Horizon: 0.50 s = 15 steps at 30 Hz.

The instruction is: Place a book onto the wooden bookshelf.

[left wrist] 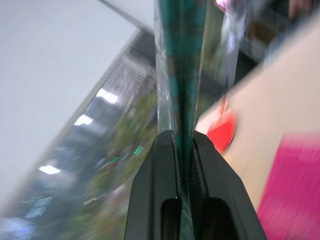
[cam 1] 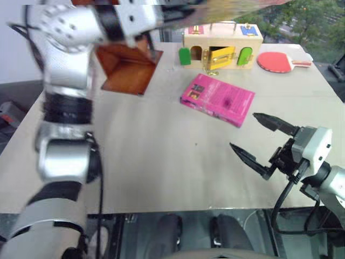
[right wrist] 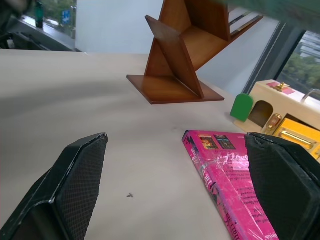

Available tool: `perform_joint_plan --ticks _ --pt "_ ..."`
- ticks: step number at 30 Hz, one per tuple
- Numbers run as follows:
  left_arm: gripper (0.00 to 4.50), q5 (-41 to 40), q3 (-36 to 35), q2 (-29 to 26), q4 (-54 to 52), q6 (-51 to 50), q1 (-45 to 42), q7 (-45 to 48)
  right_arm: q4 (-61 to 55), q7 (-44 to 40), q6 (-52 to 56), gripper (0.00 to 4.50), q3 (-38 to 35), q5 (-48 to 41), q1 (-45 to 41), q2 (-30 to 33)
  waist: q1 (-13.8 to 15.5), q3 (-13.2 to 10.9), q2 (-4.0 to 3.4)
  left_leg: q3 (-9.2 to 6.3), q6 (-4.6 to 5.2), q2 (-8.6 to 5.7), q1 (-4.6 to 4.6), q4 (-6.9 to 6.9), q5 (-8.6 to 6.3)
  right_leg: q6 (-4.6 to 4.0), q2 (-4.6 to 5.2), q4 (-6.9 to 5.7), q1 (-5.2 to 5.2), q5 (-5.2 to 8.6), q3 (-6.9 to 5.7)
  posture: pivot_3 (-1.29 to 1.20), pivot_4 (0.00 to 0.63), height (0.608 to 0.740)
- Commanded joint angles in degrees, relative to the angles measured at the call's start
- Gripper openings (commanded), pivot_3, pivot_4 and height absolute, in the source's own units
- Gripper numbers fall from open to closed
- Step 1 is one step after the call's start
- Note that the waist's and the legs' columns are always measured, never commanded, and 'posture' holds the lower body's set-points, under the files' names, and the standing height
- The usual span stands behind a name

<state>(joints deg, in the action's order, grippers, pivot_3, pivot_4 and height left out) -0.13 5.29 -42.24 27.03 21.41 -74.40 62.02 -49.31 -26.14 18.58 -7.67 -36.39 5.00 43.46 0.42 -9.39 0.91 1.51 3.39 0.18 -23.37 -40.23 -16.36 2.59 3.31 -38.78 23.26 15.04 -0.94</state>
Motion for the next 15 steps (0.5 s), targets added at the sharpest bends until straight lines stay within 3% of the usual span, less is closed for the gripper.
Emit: perform_joint_plan --ticks 1,4,7,15 --pt "0.01 11.18 3.90 -7.45 14.50 11.68 -6.22 -2.14 1.90 -2.78 -1.01 4.50 2.18 0.70 -3.47 -1.66 -0.10 -0.06 0.07 0.01 0.01 0.00 0.00 0.00 -0.01 0.01 0.00 -0.02 0.01 0.01 0.00 0.00 0.150 0.740" --pt "0.01 16.73 7.13 -9.64 25.08 17.37 -10.19 -5.12 4.08 -4.68 -1.22 4.50 3.81 1.66 -6.03 -2.95 0.31 -0.08 0.11 0.00 0.04 0.00 -0.20 -0.01 -0.02 0.02 -0.05 0.03 0.15 0.01 -0.03 0.00 0.150 0.740" --pt "0.01 25.84 11.71 -10.81 34.71 20.07 -14.27 -14.05 6.04 -6.27 -1.44 4.50 4.90 2.35 -8.38 -4.13 0.80 -0.31 0.48 -0.11 0.00 -0.02 -0.50 -0.11 0.00 0.04 0.09 0.04 0.33 0.01 -0.24 0.00 0.150 0.740" --pt "0.01 40.29 21.17 -10.92 48.06 17.83 -20.46 -32.12 7.67 -7.93 -1.50 4.50 4.95 2.35 -12.21 -7.15 0.30 -0.50 0.80 -0.05 0.02 -0.09 -0.58 -0.07 -0.02 0.14 0.28 0.26 0.33 0.02 -0.32 0.00 0.150 0.740"
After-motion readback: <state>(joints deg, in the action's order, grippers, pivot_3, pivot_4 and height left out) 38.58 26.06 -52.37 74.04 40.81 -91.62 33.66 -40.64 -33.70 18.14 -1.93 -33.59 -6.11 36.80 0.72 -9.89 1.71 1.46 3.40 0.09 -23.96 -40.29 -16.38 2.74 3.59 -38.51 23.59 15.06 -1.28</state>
